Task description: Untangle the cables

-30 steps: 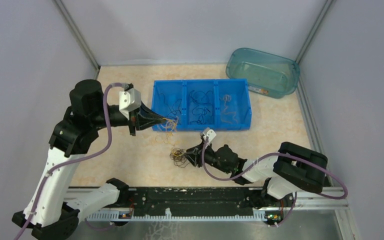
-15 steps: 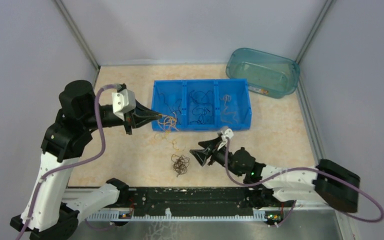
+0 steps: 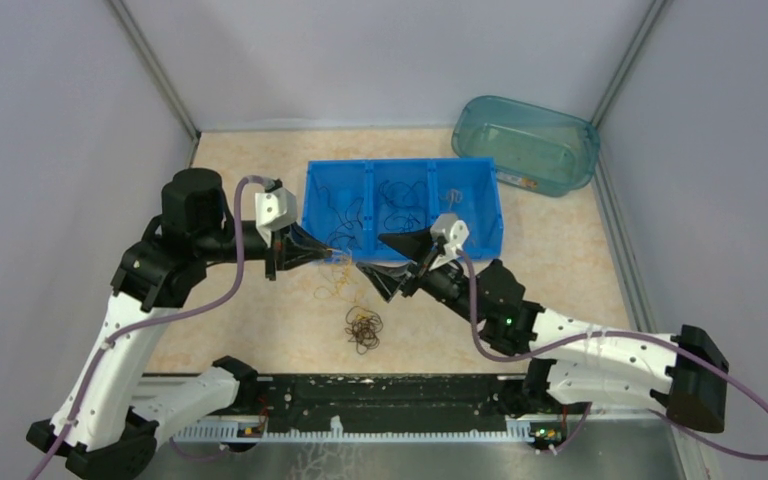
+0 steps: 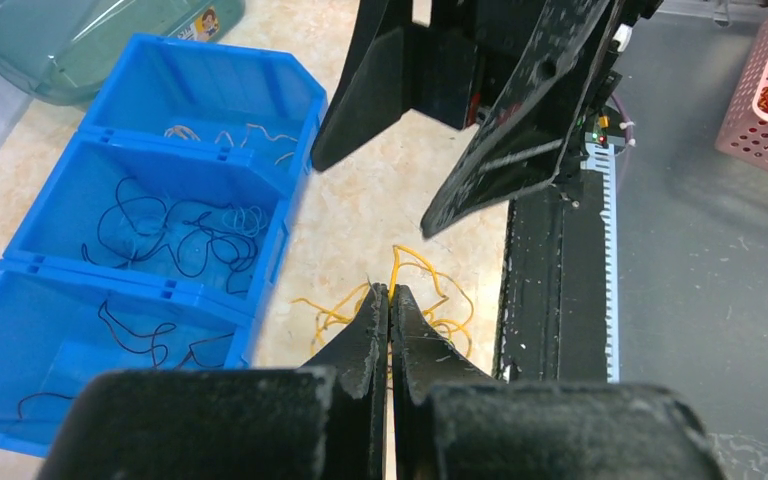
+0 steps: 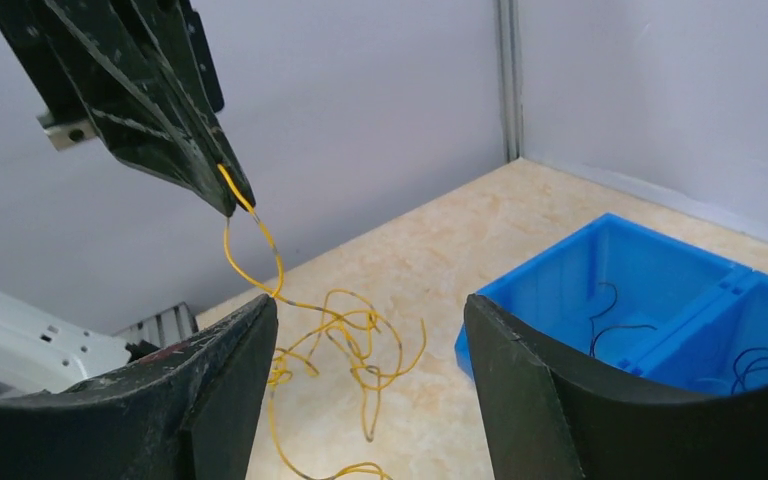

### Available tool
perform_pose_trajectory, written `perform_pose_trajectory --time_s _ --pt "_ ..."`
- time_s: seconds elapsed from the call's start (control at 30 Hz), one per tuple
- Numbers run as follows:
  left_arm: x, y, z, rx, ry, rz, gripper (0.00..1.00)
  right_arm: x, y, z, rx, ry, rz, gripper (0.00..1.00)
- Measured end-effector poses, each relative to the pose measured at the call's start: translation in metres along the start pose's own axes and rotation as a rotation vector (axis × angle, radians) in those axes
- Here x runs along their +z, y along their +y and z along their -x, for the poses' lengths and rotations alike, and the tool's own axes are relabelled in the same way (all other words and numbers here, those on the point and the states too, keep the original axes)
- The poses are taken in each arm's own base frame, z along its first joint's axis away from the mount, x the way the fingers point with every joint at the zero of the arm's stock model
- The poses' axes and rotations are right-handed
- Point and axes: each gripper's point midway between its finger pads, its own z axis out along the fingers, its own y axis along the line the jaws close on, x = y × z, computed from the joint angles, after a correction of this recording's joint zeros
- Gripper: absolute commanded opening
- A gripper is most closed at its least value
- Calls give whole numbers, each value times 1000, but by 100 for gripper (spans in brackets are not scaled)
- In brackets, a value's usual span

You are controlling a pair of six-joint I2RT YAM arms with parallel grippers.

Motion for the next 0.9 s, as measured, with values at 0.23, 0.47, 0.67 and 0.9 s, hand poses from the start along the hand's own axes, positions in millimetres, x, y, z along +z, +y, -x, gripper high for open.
perform_pose_trajectory --time_s 0.23,0.47,0.67,0.9 --pt "1 -1 -3 -19 4 0 0 16 5 -33 -24 88 39 68" --pt "2 8 -10 -23 24 41 0 17 7 -32 -19 82 47 67" --pt "3 19 -15 -18 37 93 0 15 8 -22 -6 59 43 66" --pt "3 25 -14 -8 38 121 0 16 5 -18 -2 54 23 66"
